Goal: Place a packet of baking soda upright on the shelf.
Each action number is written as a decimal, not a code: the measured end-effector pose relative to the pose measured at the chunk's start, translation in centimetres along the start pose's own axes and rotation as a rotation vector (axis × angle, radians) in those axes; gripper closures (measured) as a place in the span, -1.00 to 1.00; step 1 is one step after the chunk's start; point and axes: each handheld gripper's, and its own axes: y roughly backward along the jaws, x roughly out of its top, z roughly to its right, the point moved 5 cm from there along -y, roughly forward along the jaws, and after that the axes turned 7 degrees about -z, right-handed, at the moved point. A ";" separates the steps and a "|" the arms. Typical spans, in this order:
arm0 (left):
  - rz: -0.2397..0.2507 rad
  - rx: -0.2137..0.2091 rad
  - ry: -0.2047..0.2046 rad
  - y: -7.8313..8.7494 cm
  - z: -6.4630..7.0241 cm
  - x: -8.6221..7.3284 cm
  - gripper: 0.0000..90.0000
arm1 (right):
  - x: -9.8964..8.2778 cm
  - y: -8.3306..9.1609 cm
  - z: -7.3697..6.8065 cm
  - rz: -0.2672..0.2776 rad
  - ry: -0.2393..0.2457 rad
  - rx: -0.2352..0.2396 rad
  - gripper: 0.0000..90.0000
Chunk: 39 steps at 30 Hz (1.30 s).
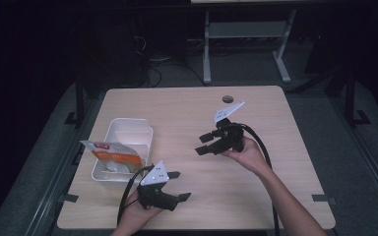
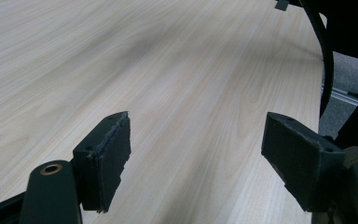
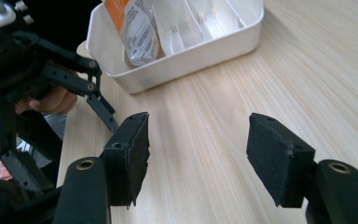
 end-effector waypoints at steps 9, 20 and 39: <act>-0.004 0.002 0.003 -0.1 -0.1 0.0 -0.49 | -1.7 1.2 0.2 0.003 -0.019 -0.021 -0.20; -0.007 0.005 0.009 -0.1 -0.2 0.0 -0.49 | -4.0 2.3 0.4 0.011 -0.052 -0.038 -0.22; -0.018 0.007 0.009 -0.2 -0.4 -0.1 -0.50 | -7.2 3.8 0.3 0.027 -0.094 -0.067 -0.27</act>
